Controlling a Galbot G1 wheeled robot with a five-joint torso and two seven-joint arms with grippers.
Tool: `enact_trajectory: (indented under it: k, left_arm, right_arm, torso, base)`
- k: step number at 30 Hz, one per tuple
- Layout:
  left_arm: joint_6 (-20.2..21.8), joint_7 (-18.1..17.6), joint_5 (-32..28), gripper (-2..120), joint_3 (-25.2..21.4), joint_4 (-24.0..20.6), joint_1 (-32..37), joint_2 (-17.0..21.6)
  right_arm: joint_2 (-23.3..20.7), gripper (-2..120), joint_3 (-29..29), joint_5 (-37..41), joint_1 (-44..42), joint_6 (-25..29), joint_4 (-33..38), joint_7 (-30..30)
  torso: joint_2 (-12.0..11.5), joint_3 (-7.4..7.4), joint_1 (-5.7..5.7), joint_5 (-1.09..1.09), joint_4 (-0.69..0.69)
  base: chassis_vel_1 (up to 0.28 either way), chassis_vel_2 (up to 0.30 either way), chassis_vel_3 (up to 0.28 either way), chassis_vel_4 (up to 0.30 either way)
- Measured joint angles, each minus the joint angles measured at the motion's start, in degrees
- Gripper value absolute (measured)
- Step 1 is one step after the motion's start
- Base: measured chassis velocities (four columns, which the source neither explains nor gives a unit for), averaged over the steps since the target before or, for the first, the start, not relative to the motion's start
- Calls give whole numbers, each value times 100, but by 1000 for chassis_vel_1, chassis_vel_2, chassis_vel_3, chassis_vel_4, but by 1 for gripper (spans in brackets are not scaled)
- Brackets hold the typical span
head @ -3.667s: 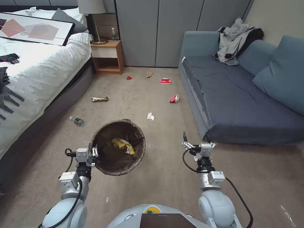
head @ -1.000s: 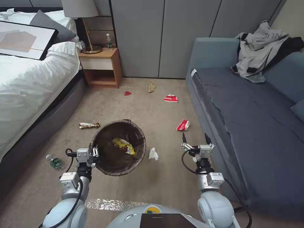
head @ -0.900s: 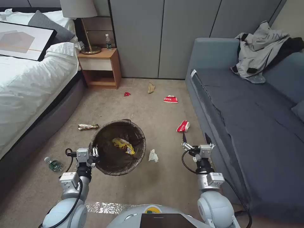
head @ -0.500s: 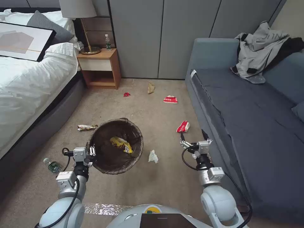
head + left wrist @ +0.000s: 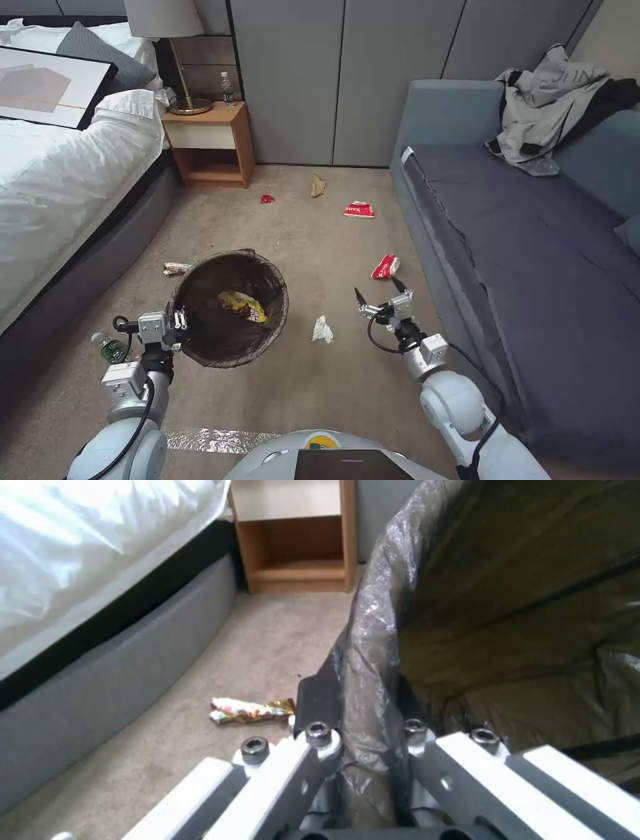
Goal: Pick up the trash bin, then pick up the garbage from the floor and place it into the trash bin.
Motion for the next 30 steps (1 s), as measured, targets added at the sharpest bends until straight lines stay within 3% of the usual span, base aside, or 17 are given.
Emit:
enact_trajectory:
  k: [12, 24, 30]
  left_arm:
    - [28, -16, 79, 0, 33, -106, 56, -31]
    - [109, -13, 84, 0, 44, -249, 0, -60]
    - [124, -13, 84, 0, 37, -316, 14, -95]
  right_arm:
    - [-344, 100, -1112, 538, 1247, -275, -1285, -240]
    - [-103, 100, -2125, 1166, 2238, -642, -2589, -212]
    - [52, 100, -2300, 1503, 2445, -932, -2950, -186]
  torso:
    - [0, 0, 0, -1, 1]
    - [0, 0, 0, -1, 1]
    - [0, 0, 0, -1, 1]
  base:
    - [0, 0, 0, 0]
    - [0, 0, 0, 0]
    - [0, 0, 0, 0]
